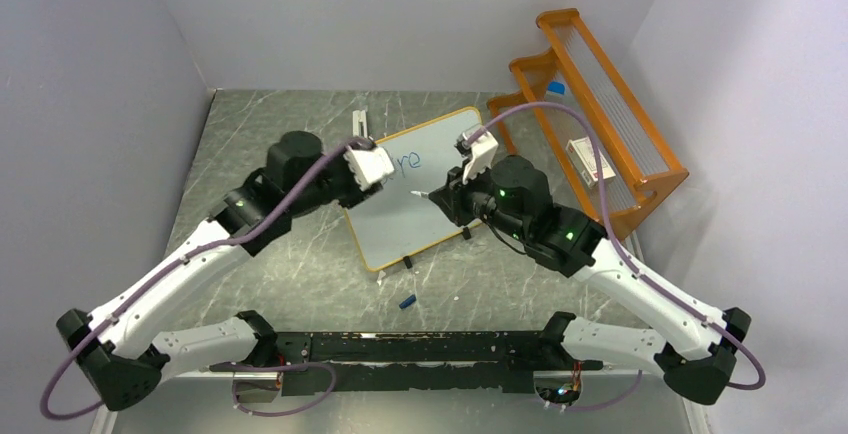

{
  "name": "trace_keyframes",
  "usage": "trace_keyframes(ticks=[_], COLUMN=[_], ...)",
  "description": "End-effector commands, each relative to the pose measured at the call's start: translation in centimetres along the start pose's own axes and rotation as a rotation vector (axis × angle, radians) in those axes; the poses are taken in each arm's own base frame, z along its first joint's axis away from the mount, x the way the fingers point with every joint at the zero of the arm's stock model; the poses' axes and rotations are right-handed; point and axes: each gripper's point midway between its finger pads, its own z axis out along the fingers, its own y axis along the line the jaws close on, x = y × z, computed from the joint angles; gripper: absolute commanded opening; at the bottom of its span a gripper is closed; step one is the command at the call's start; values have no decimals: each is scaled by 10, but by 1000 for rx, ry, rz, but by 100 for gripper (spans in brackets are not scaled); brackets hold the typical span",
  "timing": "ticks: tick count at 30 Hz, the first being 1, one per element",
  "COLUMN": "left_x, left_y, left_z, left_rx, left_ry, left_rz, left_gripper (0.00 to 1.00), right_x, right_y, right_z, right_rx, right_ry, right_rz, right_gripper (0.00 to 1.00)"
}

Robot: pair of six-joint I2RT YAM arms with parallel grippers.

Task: Write a sentence on the whiteboard
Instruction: Pass from the left arm to the right, then hold the whiteboard on the whiteboard stand.

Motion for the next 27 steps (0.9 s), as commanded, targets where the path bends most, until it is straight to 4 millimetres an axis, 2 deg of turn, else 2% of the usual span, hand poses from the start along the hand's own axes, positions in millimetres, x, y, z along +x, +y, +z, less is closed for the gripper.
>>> trace_keyframes(ticks=[1, 7, 11, 17, 27], left_x=[-18, 11, 19, 26, 47], left_y=[40, 62, 63, 69, 64], left_z=[-18, -11, -3, 10, 41], left_rx=[-85, -49, 59, 135, 264], left_ry=[-135, -103, -129, -152, -116], left_rz=[-169, -346, -432, -527, -678], left_gripper=[58, 60, 61, 61, 55], right_x=[-21, -23, -18, -23, -24], right_y=[-20, -36, -45, -50, -51], right_z=[-9, -17, -16, -22, -20], right_rx=[90, 152, 188, 203, 204], right_ry=[-161, -274, -309, -409, -448], right_rz=[-41, -69, -95, -85, -83], right_gripper=[0, 0, 0, 0, 0])
